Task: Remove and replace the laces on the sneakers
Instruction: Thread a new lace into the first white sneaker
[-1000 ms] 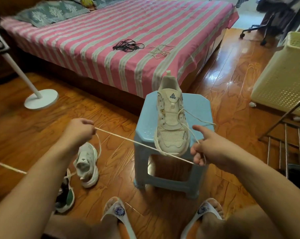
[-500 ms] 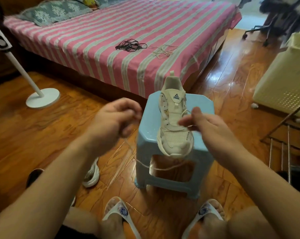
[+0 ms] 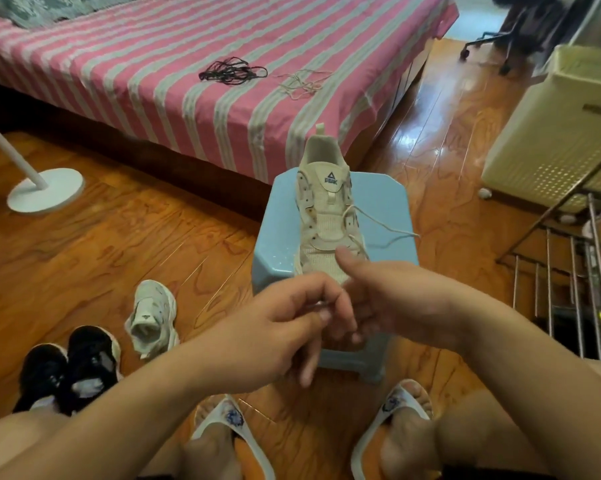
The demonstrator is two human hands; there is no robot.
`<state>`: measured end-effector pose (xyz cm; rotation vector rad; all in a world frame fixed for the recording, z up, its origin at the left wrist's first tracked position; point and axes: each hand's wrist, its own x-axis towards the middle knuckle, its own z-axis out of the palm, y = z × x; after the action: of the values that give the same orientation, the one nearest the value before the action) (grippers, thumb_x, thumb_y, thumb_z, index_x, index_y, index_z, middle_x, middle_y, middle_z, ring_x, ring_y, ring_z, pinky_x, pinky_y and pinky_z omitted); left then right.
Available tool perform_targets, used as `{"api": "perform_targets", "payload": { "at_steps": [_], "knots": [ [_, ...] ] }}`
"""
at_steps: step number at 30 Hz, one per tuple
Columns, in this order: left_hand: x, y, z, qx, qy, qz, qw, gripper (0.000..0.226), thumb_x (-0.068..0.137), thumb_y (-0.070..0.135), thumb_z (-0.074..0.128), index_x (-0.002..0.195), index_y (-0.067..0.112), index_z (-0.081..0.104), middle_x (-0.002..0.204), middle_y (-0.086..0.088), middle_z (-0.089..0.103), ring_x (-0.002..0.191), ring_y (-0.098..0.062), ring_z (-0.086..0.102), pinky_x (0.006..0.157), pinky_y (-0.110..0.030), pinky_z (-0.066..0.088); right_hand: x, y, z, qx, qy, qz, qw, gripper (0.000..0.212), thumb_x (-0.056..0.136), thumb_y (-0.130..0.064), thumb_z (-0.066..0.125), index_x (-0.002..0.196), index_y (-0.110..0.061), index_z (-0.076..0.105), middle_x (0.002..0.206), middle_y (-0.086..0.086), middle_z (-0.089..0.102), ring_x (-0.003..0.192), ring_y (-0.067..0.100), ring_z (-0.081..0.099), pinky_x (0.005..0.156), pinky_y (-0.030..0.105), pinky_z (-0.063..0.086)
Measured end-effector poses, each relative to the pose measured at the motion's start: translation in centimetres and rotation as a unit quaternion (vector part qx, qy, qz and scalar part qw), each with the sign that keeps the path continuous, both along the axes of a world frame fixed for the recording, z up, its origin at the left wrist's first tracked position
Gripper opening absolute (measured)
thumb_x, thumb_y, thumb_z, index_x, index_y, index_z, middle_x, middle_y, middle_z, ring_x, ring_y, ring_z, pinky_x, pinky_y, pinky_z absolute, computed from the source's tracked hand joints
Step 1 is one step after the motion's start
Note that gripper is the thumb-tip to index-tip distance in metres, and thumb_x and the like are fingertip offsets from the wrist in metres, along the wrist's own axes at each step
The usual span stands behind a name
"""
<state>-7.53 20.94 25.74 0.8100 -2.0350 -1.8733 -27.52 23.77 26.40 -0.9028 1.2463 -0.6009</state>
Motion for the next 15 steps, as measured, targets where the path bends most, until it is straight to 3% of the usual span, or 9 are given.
{"api": "perform_targets", "payload": {
  "at_steps": [2,4,5,7,8,10,13,15],
  "knots": [
    [-0.8,0.7,-0.1,0.001,-0.015,-0.022,1.000,0.018,0.109,0.007,0.040,0.107,0.013,0.057,0.065,0.004,0.066,0.053,-0.020,0.061,0.055,-0.035,0.049,0.3,0.6,0.0,-0.003,-0.112,0.014,0.994,0.045,0.098,-0.043,0.050,0.083,-0.007,0.072,0.089,0.015,0.065,0.085,0.022,0.061,0.079,0.029,0.051],
    [-1.3,1.1,-0.9,0.021,-0.025,-0.041,0.999,0.020,0.109,0.007,0.041,0.108,0.010,0.061,0.075,-0.001,0.071,0.067,-0.021,0.071,0.062,-0.036,0.057,0.1,0.3,-0.2,-0.017,-0.216,-0.044,0.975,0.029,0.101,-0.028,0.050,0.092,-0.007,0.068,0.088,0.010,0.065,0.086,0.020,0.062,0.081,0.030,0.053],
    [-1.4,1.3,-1.3,0.046,-0.031,-0.061,0.997,0.021,0.108,0.006,0.042,0.108,0.008,0.063,0.085,-0.003,0.073,0.077,-0.024,0.075,0.068,-0.035,0.059,-0.5,-0.2,0.0,-0.006,-0.272,-0.105,0.956,0.026,0.101,-0.026,0.048,0.090,-0.010,0.065,0.079,0.005,0.063,0.078,0.016,0.060,0.076,0.028,0.054],
    [-1.6,2.0,-2.6,0.094,-0.057,-0.128,0.986,0.023,0.108,0.005,0.044,0.108,0.009,0.067,0.101,-0.004,0.074,0.097,-0.032,0.075,0.080,-0.035,0.060,-2.8,-1.8,0.3,0.001,-0.341,-0.236,0.910,0.027,0.104,-0.026,0.043,0.084,-0.015,0.057,0.058,-0.006,0.045,0.055,0.007,0.044,0.051,0.017,0.045],
    [-1.6,2.5,-3.5,0.102,-0.076,-0.163,0.978,0.023,0.108,0.005,0.045,0.110,0.009,0.068,0.104,-0.001,0.073,0.103,-0.034,0.074,0.086,-0.035,0.059,-4.1,-2.5,0.4,-0.014,-0.337,-0.286,0.897,0.029,0.106,-0.027,0.040,0.083,-0.016,0.054,0.055,-0.009,0.034,0.047,0.004,0.032,0.041,0.014,0.032],
    [-1.9,3.6,-5.2,0.093,-0.108,-0.210,0.967,0.022,0.107,0.005,0.047,0.113,0.005,0.068,0.104,-0.001,0.074,0.108,-0.034,0.072,0.094,-0.032,0.057,-6.5,-3.8,0.4,-0.067,-0.277,-0.354,0.891,0.029,0.108,-0.026,0.038,0.083,-0.017,0.051,0.056,-0.008,0.025,0.044,0.004,0.019,0.036,0.016,0.015],
    [-2.5,4.4,-6.1,0.070,-0.122,-0.250,0.958,0.020,0.105,0.006,0.052,0.115,0.005,0.070,0.112,-0.014,0.074,0.110,-0.024,0.072,0.098,-0.028,0.053,-7.8,-4.7,-0.7,-0.131,-0.164,-0.418,0.884,0.027,0.108,-0.024,0.037,0.086,-0.016,0.051,0.055,-0.006,0.026,0.043,0.006,0.018,0.036,0.019,0.013],
    [-2.6,3.9,-5.7,0.026,-0.118,-0.306,0.944,0.022,0.104,0.011,0.056,0.121,0.010,0.069,0.126,-0.009,0.070,0.119,-0.011,0.065,0.106,-0.028,0.048,-7.3,-4.8,-1.1,-0.164,-0.090,-0.414,0.891,0.026,0.108,-0.023,0.037,0.089,-0.015,0.053,0.055,-0.005,0.028,0.043,0.007,0.019,0.037,0.020,0.014]
  ]
}}
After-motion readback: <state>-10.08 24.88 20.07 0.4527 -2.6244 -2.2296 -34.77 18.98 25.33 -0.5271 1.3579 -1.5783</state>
